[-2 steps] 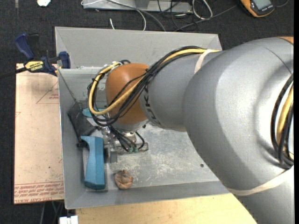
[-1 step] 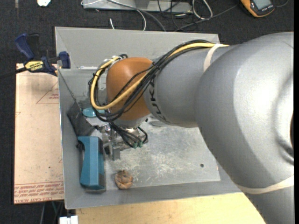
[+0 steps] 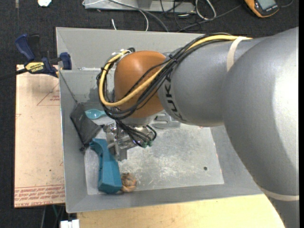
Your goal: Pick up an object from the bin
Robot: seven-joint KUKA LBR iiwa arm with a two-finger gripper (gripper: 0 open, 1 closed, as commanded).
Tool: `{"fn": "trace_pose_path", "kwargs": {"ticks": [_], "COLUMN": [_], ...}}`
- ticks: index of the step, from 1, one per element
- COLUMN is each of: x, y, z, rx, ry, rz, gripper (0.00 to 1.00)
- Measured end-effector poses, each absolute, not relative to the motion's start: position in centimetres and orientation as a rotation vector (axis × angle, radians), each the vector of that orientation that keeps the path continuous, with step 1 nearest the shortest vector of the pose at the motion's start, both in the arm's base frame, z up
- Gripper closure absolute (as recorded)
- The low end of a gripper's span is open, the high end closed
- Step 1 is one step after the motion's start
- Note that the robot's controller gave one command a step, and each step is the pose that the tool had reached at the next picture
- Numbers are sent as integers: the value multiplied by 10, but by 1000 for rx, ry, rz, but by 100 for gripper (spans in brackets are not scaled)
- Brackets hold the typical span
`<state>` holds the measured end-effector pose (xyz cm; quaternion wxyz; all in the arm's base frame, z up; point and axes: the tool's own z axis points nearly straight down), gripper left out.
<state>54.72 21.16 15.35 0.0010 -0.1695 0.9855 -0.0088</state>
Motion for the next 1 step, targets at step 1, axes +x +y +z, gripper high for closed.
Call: {"fn": "trace_pose_path", "kwargs": {"ticks": [1], "x": [547], "y": [216], "z": [215], "rx": [-833], "ry": [3029], "rz": [-27], "gripper": [100]}}
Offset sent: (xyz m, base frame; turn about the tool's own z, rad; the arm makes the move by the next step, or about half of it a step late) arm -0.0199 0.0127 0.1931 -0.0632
